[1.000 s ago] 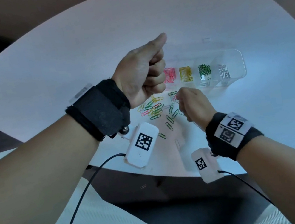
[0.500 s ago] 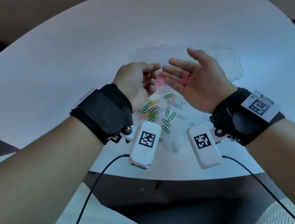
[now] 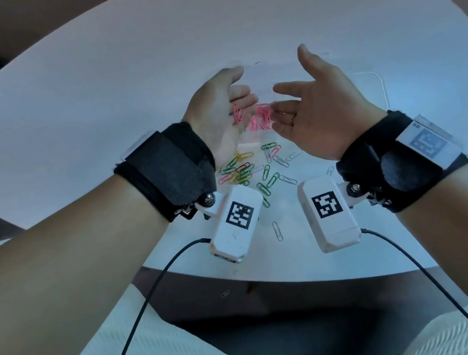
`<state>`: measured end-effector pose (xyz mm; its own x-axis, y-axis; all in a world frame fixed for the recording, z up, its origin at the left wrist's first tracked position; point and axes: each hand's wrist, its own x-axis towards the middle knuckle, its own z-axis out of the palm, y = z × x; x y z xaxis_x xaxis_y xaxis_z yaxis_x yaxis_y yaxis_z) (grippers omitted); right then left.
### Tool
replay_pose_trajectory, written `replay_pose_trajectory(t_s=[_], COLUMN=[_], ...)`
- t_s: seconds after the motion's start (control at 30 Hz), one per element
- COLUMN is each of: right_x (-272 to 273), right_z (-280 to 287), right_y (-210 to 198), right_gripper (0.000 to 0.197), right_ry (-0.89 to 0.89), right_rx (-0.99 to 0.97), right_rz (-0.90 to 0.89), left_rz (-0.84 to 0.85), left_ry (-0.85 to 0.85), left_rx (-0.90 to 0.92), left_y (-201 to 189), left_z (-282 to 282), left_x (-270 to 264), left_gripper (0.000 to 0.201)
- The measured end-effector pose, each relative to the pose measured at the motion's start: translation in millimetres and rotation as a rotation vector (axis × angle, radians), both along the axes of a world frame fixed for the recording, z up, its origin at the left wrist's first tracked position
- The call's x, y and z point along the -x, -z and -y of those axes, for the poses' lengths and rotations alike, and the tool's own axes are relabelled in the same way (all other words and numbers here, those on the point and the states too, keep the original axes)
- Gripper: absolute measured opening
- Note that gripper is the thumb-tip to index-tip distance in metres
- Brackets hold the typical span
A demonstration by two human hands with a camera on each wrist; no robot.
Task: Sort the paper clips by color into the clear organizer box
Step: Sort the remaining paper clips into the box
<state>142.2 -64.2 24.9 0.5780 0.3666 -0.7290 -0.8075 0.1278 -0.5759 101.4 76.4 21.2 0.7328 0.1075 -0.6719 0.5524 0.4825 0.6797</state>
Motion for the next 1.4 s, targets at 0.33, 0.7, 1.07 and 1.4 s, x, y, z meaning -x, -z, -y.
replay_pose_trajectory(t_s=[0.33,0.7,1.07,1.4], right_x=[18,36,44,47], right_z=[30,47,49,59], right_y=[2,67,80,59], right_gripper=[0.018,0.028,0.034,0.027], right_ry=[0.08,-0.752,-0.754,-0.013], right_rx=[0.135,1.028,1.13,0.305], right_rz=[0.218,0.952,0.866,0.145], left_rz=[0.275,0.506,0.732,0.502], left_ry=[0.285,0.927,1.067,1.085], left_rx=[-0.295,-1.108,-1.336,-1.297], left_y=[13,44,98,87], left_z=[9,20,6,6], left_x=[14,43,40,36], left_gripper=[0.039,0.019,0.028,0.024])
